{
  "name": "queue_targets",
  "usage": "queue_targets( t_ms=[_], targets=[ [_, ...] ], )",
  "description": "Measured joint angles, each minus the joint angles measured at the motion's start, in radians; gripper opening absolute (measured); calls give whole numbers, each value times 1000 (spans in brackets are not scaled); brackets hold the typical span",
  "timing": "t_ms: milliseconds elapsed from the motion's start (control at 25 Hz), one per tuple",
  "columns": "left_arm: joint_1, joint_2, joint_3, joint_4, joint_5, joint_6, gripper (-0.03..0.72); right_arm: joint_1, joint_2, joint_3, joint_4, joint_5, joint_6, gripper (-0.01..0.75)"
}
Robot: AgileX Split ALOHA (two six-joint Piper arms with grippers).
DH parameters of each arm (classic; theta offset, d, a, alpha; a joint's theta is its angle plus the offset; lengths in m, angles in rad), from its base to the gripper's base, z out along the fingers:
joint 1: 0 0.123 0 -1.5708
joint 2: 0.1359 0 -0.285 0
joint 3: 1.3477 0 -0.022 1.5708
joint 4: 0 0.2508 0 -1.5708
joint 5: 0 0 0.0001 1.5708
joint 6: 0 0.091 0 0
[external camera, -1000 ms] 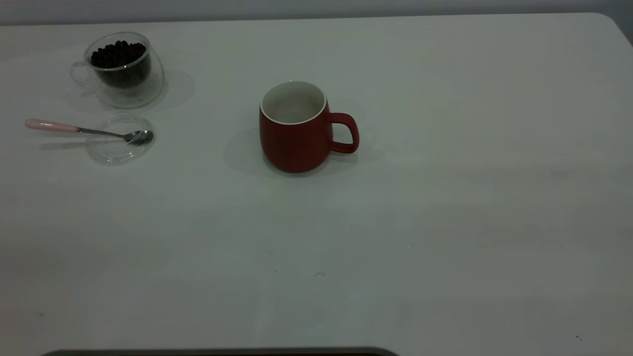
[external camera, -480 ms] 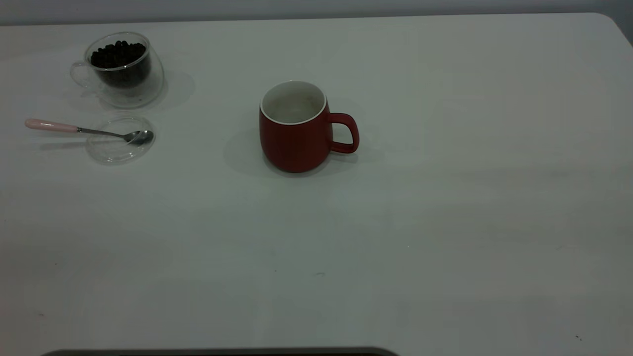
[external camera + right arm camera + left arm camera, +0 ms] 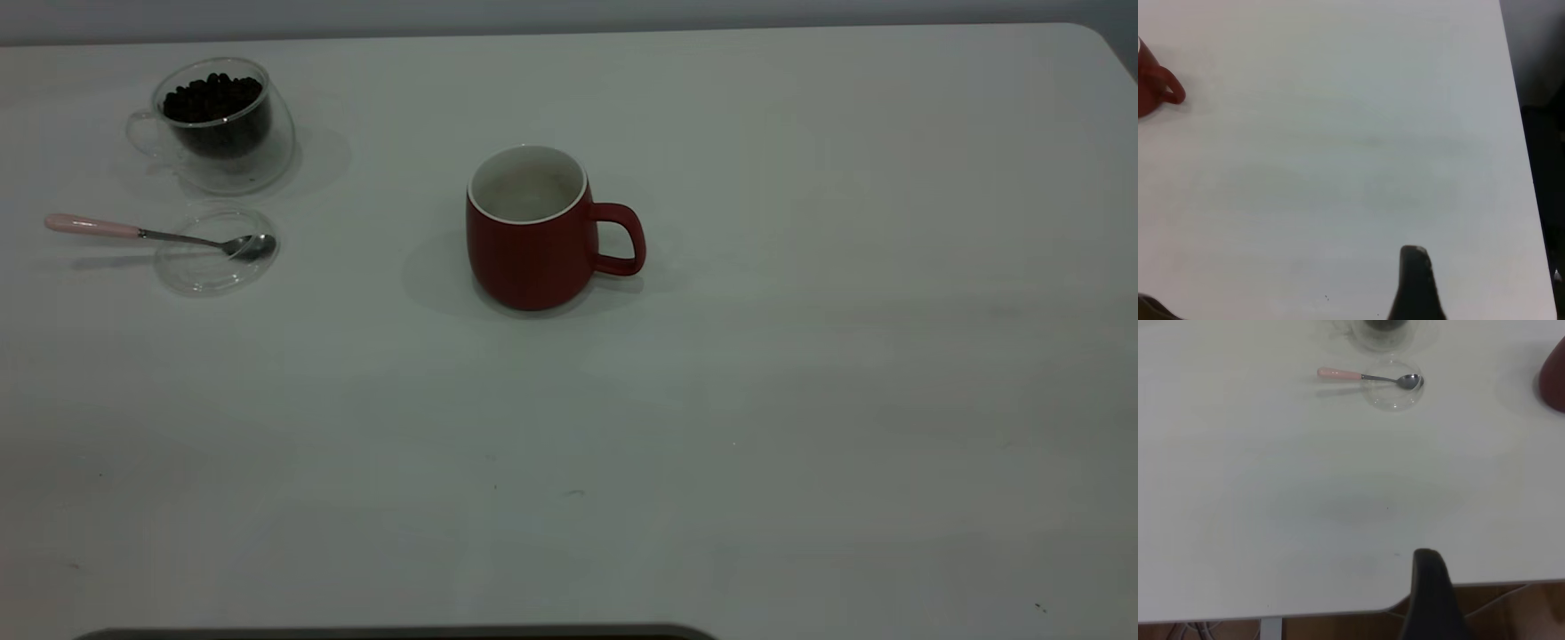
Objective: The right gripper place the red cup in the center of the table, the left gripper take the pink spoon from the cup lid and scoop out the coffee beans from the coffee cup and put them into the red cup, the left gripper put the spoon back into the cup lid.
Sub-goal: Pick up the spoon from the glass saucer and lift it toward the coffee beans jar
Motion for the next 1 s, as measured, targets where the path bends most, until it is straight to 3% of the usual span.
queue_targets(
  t_ms=[320,560,680,840,1000],
  targets=[
    [0,0,0,-6,0,0,552,0,0,0,0,0,0,588],
    [-1,34,-27,-34,-43,31,666,0,0,0,0,0,0,588],
    [-27,150,-102,-58,-91,64,709,0,0,0,0,0,0,588],
    [-31,409,-260,-82,-112,71,709,0,-1,0,0,0,0,588],
    [-81,693,-385,-138,-137,87,709,0,-2,0,0,0,0,588]
  ],
)
